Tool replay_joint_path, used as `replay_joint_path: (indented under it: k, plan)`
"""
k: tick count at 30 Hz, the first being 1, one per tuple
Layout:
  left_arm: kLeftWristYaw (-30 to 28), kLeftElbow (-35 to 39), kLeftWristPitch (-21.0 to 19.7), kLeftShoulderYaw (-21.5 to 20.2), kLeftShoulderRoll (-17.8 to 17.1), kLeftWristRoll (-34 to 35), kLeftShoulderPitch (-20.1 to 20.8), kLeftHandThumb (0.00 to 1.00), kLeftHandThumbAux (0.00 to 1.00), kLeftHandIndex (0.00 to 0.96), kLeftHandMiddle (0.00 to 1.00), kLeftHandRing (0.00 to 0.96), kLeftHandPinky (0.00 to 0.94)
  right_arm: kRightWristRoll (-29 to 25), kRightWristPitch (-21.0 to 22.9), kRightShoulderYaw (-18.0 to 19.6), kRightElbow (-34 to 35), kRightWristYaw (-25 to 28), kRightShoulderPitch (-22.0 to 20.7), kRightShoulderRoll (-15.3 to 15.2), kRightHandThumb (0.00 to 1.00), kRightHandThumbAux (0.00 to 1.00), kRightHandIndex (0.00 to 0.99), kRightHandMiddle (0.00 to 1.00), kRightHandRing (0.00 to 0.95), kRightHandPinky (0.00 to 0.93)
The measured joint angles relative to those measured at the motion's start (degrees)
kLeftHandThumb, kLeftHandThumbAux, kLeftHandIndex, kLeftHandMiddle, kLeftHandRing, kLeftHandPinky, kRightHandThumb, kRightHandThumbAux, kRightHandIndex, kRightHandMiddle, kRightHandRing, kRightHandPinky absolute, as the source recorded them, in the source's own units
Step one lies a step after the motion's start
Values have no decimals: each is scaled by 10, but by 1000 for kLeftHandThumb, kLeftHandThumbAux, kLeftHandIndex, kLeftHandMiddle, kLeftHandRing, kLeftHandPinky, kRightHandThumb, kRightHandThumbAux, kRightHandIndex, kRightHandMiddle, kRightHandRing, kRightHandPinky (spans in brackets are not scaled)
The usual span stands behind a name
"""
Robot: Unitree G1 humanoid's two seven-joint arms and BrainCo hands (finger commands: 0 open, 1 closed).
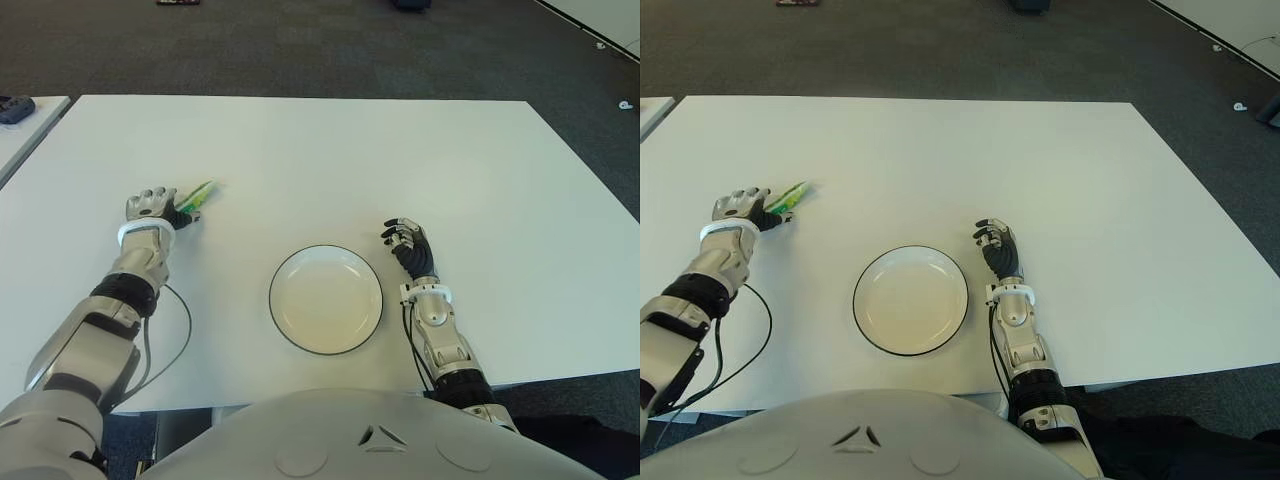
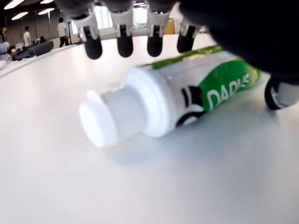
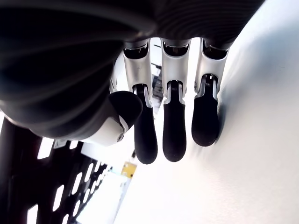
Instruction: Put the toothpaste on the table into the plate.
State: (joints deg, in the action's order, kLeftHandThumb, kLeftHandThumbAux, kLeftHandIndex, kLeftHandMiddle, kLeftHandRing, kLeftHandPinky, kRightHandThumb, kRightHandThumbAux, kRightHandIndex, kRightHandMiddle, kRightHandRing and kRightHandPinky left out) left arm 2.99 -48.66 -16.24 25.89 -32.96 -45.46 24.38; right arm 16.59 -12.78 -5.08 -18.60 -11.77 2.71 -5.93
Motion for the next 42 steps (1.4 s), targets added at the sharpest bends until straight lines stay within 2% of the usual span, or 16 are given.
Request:
replay_joint_path:
  k: [4,13,19,23,24,26,27,28,30,34,37,42]
  plan:
    - [-5,-14,7,4,1,1,10,166,309,0,31,0,0,0,0,0,0,1,0,0,827,701,356,507,504,483]
    - [-21,-42,32,10,3,6,24,184,310,0,3,0,2,0,1,0,0,1,0,0,827,701,357,505,506,461]
    - [-30,-51,46,22,1,6,33,220,336,1,11,4,54,0,2,0,1,1,1,0,826,701,357,506,511,483]
    - [-29,-50,48,21,5,10,33,382,433,206,143,110,185,0,2,0,2,1,1,0,826,701,359,503,509,460]
    - [-27,-47,48,20,9,11,31,395,440,223,153,119,194,0,2,0,3,1,2,0,826,701,359,502,509,458]
    - [-16,-44,48,15,14,17,28,474,499,374,396,381,413,0,2,0,3,1,2,-1,826,701,359,503,507,457]
    - [-6,-43,47,12,18,19,25,488,509,399,437,425,450,0,2,0,3,1,2,0,826,701,358,503,507,457]
    - [6,-42,46,8,22,22,23,568,576,412,519,510,525,0,2,0,3,1,2,0,826,701,358,505,506,457]
    - [31,-39,46,-2,28,28,17,639,635,424,605,598,611,0,2,0,4,1,2,-1,826,701,357,507,507,459]
    - [65,-38,48,-12,34,36,9,699,685,437,716,711,742,0,2,0,5,1,2,-1,826,701,356,508,510,465]
    - [86,-38,56,-21,37,42,4,710,695,441,759,752,792,0,2,1,5,1,2,-2,826,701,356,507,510,469]
    - [110,-38,65,-30,42,51,-4,714,703,443,807,795,821,0,2,1,5,1,2,-2,827,701,357,507,514,494]
